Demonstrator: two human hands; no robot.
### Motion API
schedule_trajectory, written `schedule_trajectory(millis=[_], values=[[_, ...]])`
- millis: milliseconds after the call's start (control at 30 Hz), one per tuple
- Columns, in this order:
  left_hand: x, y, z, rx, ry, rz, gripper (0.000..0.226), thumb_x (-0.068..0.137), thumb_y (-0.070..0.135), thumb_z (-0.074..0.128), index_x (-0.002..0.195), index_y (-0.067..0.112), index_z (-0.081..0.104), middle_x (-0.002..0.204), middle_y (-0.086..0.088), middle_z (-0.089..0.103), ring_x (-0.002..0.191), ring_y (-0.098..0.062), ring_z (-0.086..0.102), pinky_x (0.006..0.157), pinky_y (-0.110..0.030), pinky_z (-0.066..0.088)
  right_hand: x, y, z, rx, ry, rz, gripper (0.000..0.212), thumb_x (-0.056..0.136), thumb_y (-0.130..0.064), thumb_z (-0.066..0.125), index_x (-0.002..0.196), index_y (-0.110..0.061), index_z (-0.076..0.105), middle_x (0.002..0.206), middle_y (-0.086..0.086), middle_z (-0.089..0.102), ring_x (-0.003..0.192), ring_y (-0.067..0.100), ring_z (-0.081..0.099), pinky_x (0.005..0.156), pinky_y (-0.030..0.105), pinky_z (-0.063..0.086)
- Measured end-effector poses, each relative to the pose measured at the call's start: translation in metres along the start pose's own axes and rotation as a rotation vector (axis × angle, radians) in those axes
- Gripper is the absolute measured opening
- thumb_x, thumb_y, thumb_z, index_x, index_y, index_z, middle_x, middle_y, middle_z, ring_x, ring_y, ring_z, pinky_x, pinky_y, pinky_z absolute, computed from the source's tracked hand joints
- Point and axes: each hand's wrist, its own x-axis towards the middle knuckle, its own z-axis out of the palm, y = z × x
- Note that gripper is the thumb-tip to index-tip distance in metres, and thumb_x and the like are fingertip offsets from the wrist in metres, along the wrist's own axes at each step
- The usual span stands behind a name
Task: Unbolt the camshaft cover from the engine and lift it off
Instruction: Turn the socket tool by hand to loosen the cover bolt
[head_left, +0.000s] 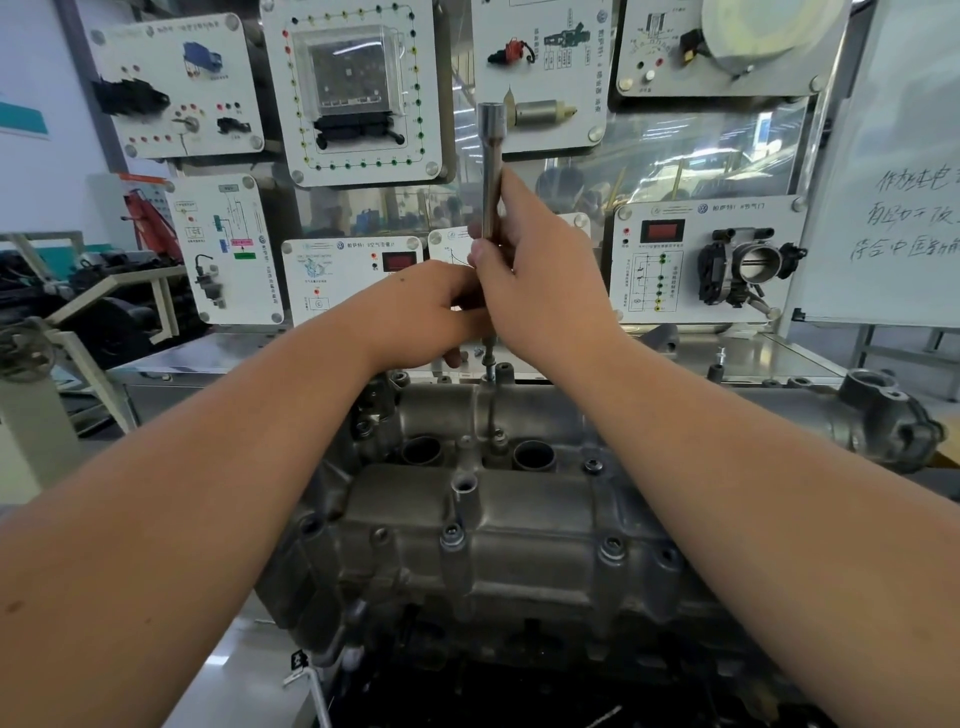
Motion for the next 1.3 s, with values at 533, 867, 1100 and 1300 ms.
schedule_trajectory(millis=[533, 867, 1100, 1300], values=[[0.0003, -0.0004, -0.0002, 0.037, 0.005, -0.007, 0.017, 0.098, 0.031, 0.058, 0.086, 0.043, 0.059, 0.067, 0.038, 0.064, 0.054, 0.006, 0.064, 0.049, -0.004, 0.04, -0.0045, -0.0019, -0.0003, 0.041, 0.033, -0.009, 0.059, 0.102, -0.019, 0.055, 0.156, -0.023, 0.032, 0.115, 0.002, 0.07, 0.097, 0.017, 0.065, 0.084, 0.026, 0.047], [0.0007, -0.0005, -0.0001, 0.019, -0.02, 0.001, 0.014, 0.101, 0.03, 0.059, 0.094, 0.041, 0.064, 0.076, 0.034, 0.068, 0.061, -0.001, 0.07, 0.059, -0.016, 0.046, -0.0018, -0.0014, -0.0021, 0.129, 0.042, 0.039, 0.063, 0.101, -0.011, 0.05, 0.158, -0.024, 0.026, 0.11, 0.005, 0.071, 0.098, 0.021, 0.068, 0.091, 0.043, 0.055], [0.0007, 0.0005, 0.0002, 0.01, 0.023, 0.016, 0.008, 0.091, 0.038, 0.06, 0.086, 0.044, 0.06, 0.078, 0.02, 0.072, 0.059, 0.002, 0.067, 0.05, -0.004, 0.041, -0.003, -0.0015, -0.0025, 0.048, 0.048, -0.012, 0.053, 0.1, -0.018, 0.059, 0.15, -0.021, 0.043, 0.12, 0.001, 0.069, 0.107, 0.017, 0.063, 0.097, 0.032, 0.049], [-0.0017, 0.0017, -0.0004, 0.028, -0.006, 0.017, 0.018, 0.101, 0.031, 0.056, 0.089, 0.045, 0.06, 0.071, 0.039, 0.065, 0.056, 0.006, 0.065, 0.051, -0.003, 0.04, -0.002, -0.0002, -0.0033, 0.101, 0.005, 0.018, 0.06, 0.101, -0.014, 0.052, 0.156, -0.024, 0.031, 0.112, 0.005, 0.071, 0.102, 0.019, 0.067, 0.094, 0.039, 0.054]])
